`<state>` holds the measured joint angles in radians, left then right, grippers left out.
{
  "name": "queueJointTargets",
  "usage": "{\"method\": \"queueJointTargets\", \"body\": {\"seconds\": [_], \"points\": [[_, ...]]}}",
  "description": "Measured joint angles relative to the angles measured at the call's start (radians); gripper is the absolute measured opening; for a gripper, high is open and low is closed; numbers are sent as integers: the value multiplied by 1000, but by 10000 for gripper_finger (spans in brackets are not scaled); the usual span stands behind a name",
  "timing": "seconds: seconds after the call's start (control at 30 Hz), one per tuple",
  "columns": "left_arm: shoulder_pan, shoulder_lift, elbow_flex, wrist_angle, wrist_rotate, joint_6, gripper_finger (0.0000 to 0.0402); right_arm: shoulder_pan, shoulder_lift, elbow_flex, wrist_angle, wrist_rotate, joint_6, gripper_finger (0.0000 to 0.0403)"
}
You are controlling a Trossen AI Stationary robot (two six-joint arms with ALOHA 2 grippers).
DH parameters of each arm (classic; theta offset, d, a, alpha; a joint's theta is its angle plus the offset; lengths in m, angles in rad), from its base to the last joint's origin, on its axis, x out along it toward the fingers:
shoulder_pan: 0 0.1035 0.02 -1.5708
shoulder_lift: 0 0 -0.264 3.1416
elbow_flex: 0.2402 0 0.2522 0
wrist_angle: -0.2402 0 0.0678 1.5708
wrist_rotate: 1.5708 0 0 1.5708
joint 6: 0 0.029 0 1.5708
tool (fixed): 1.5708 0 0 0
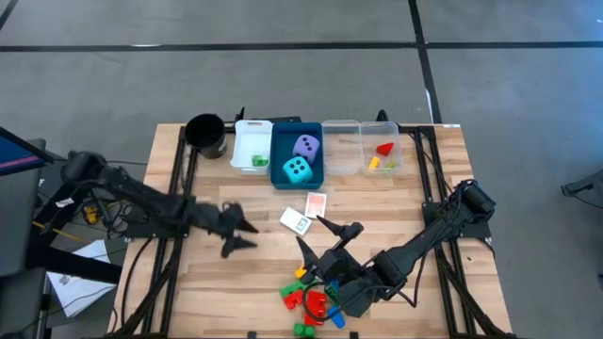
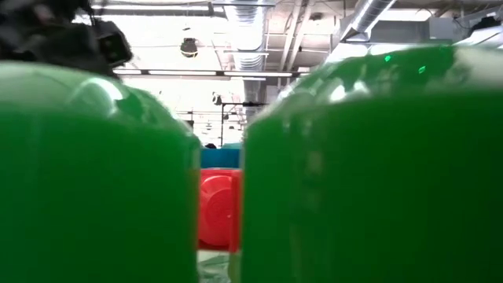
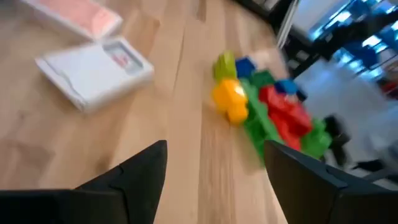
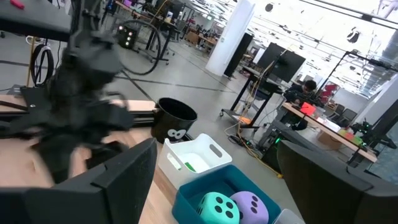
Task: Pick & Place Toys
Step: Put the large green game piece into the white bin
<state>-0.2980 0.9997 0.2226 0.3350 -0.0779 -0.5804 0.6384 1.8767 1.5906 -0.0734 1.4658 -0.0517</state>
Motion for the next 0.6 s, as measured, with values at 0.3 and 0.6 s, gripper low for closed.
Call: {"method": "queueJointTargets", "body": {"seconds": [0.3, 0.6], "points": [[-406, 245, 23, 250, -475, -19, 260, 1, 0, 0, 0, 0, 0, 327], [-511, 557, 213, 249, -557, 19, 260, 1, 0, 0, 0, 0, 0, 327]]}}
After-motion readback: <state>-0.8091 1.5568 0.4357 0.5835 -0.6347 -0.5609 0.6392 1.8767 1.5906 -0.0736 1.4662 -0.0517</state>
